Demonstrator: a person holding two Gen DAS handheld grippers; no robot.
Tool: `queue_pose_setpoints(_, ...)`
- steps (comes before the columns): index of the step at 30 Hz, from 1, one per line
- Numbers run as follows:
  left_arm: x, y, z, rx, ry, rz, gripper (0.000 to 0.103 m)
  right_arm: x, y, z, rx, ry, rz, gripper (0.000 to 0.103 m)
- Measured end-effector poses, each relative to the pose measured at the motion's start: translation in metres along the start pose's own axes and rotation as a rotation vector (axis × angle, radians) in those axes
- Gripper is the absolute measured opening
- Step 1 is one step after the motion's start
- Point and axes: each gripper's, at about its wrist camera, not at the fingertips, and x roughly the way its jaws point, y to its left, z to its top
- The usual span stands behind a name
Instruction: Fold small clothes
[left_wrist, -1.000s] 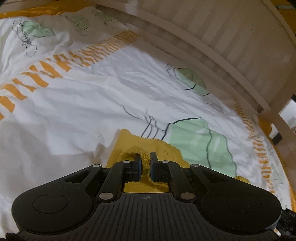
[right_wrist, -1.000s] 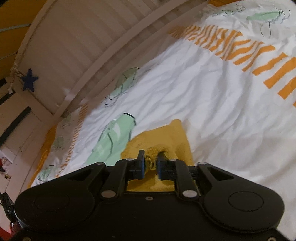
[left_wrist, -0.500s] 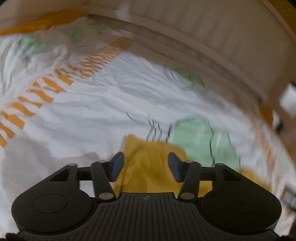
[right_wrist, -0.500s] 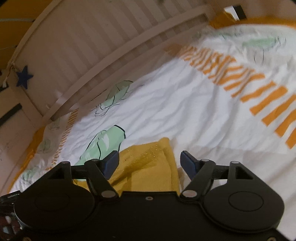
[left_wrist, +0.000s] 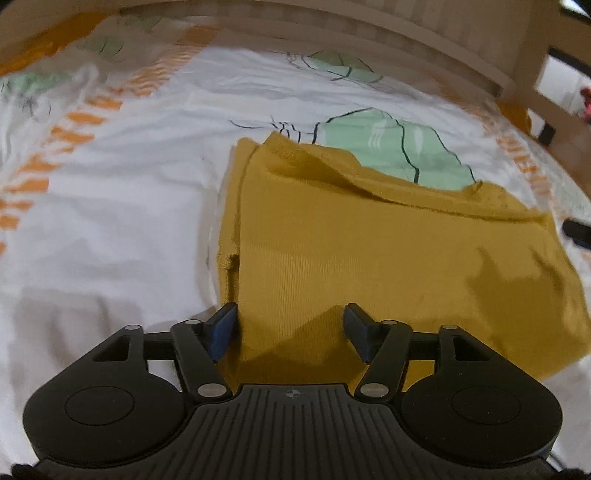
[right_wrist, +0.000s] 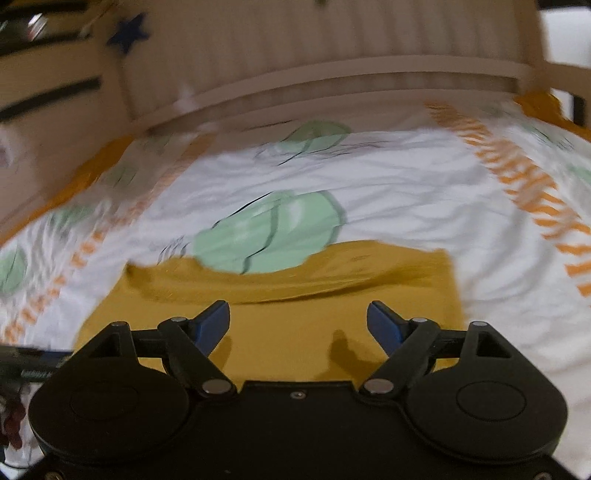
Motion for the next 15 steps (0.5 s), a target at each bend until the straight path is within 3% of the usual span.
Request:
queue_pose_setpoints(7, 0.0, -0.01, -0.002, 0.062, 0.027, 0.006, 0.073, 0.045, 0.041, -0.007, -0.069, 0.098, 0.02, 0.084)
queue_pose_setpoints(11, -0.002, -0.007, -0.002, 0.046, 0.04, -0.013, 0.074, 0.077, 0.053, -0.007, -0.12, 0.188, -0.043, 0.084)
queue_pose_setpoints(15, 0.0, -0.003, 0.002, 0.025, 0.056, -0.037, 0.076, 0.107, 0.057, 0.002, -0.144, 0.219, -0.097, 0.085)
